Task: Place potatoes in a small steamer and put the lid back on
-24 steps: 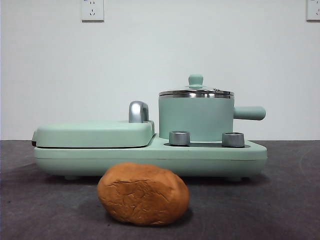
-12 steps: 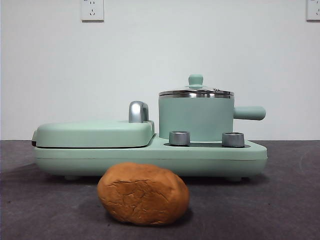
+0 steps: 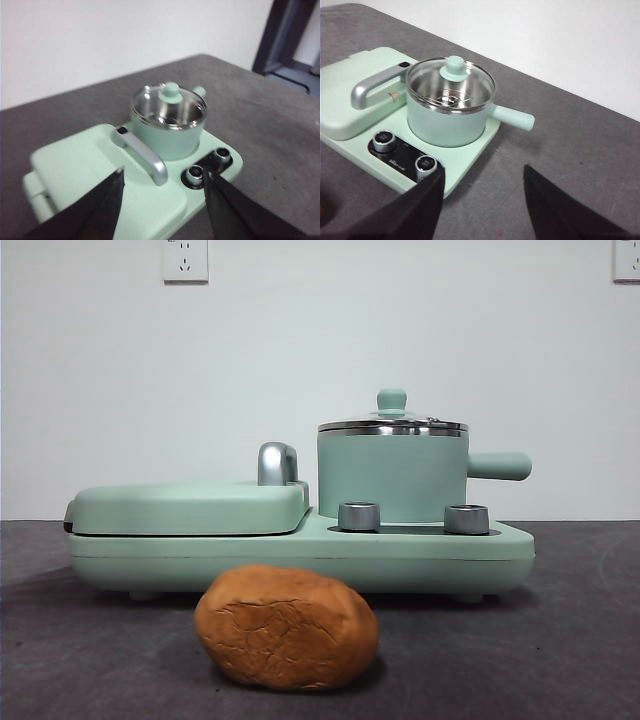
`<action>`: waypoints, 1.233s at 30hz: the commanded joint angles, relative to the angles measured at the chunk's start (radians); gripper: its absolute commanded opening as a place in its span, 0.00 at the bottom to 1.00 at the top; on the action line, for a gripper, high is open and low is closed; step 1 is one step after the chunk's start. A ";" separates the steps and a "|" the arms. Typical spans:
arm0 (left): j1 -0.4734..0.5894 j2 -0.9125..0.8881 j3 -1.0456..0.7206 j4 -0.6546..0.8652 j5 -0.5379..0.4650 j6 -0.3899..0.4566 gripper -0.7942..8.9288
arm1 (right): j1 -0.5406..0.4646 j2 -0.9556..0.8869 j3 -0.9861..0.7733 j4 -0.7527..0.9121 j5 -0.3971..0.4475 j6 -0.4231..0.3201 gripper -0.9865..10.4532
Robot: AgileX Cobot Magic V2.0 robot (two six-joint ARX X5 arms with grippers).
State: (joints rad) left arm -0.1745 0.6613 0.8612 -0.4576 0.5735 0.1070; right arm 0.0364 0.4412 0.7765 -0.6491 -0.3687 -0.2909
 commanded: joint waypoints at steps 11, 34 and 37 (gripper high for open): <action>-0.240 0.351 0.059 0.327 -0.200 0.039 0.34 | 0.001 0.036 0.013 0.010 0.003 -0.004 0.32; -0.431 1.124 0.639 0.497 -0.260 0.060 0.34 | 0.001 0.041 0.013 0.018 0.003 -0.004 0.32; -0.432 1.174 0.646 0.559 -0.260 0.060 0.34 | 0.001 0.041 0.013 0.018 0.003 -0.004 0.32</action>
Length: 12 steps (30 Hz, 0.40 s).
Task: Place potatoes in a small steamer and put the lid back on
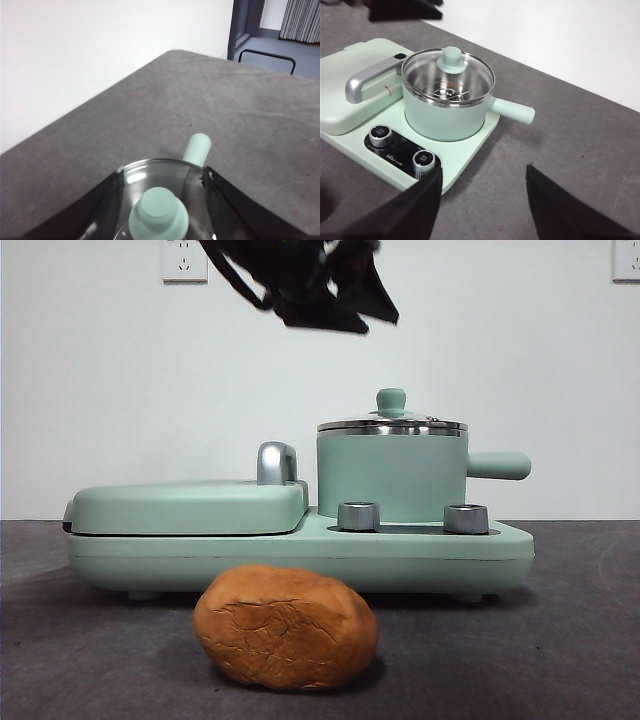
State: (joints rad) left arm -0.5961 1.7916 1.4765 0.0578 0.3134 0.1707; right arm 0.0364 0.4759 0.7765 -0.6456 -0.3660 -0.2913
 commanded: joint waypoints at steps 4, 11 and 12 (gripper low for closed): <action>-0.010 0.105 0.058 0.072 0.000 -0.004 0.34 | 0.001 0.007 0.013 0.014 0.001 -0.004 0.32; -0.009 0.169 0.073 0.111 0.000 -0.005 0.34 | 0.001 0.007 0.013 0.014 0.001 -0.004 0.32; -0.008 0.176 0.073 0.111 0.000 -0.005 0.34 | 0.001 0.007 0.013 0.014 0.001 -0.004 0.32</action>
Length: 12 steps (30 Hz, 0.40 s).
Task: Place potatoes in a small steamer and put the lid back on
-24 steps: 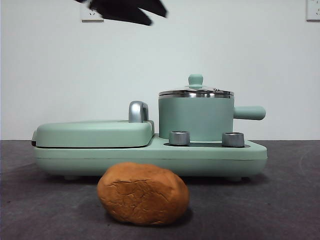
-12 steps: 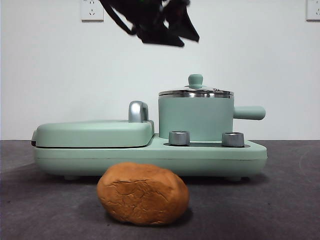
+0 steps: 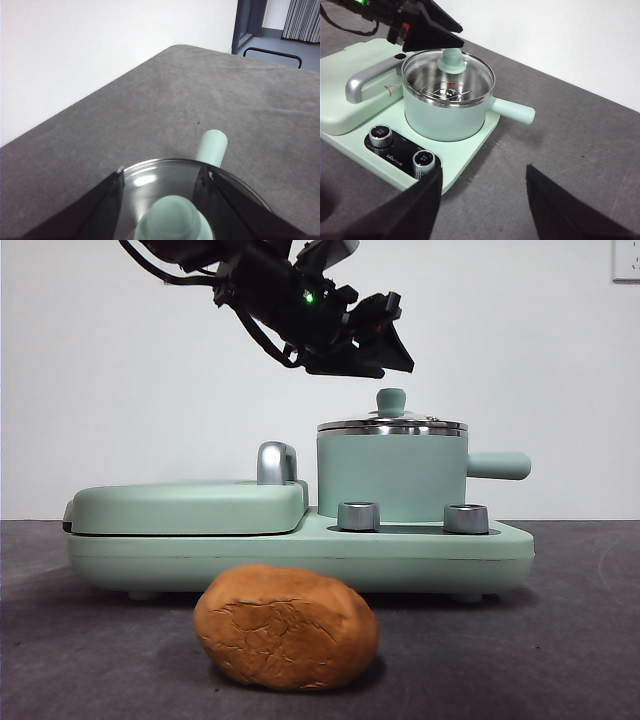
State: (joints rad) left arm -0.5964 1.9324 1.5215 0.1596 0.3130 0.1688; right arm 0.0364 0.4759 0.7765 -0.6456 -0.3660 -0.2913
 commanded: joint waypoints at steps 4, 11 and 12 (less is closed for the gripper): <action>-0.008 0.051 0.028 0.009 0.000 -0.005 0.34 | 0.001 0.007 0.013 0.013 0.001 -0.004 0.32; -0.004 0.071 0.028 -0.014 0.000 -0.005 0.34 | 0.001 0.007 0.013 0.013 0.001 -0.004 0.32; -0.004 0.074 0.028 -0.019 0.000 -0.005 0.34 | 0.001 0.007 0.013 0.013 0.001 -0.004 0.32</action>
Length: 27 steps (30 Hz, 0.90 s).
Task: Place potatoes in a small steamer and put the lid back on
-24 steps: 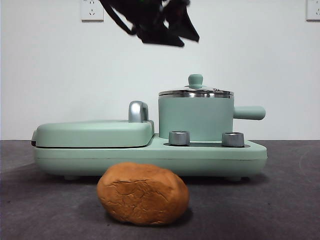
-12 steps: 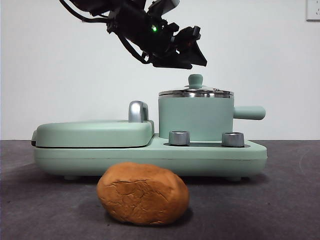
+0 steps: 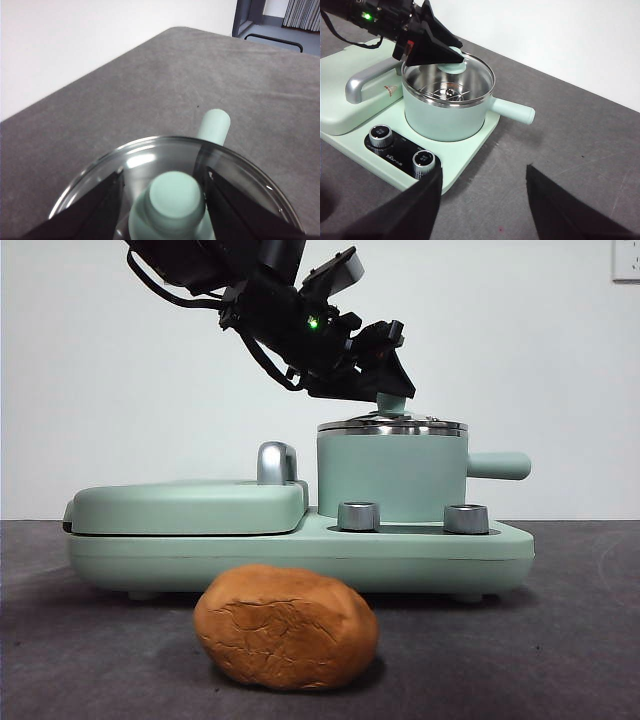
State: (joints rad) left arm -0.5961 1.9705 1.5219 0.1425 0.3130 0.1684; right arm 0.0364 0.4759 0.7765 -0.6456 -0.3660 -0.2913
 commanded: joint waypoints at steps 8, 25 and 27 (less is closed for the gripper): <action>-0.005 0.040 0.027 -0.014 -0.003 -0.005 0.33 | 0.001 0.006 0.013 0.013 0.001 -0.004 0.32; -0.005 0.024 0.027 -0.015 -0.082 -0.001 0.09 | 0.001 0.006 0.013 0.009 0.001 -0.004 0.32; -0.005 0.010 0.027 -0.015 -0.086 0.000 0.09 | 0.001 0.006 0.013 0.009 0.001 -0.004 0.32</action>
State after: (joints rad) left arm -0.6044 1.9808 1.5253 0.1234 0.2604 0.1699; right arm 0.0364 0.4759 0.7765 -0.6460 -0.3660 -0.2913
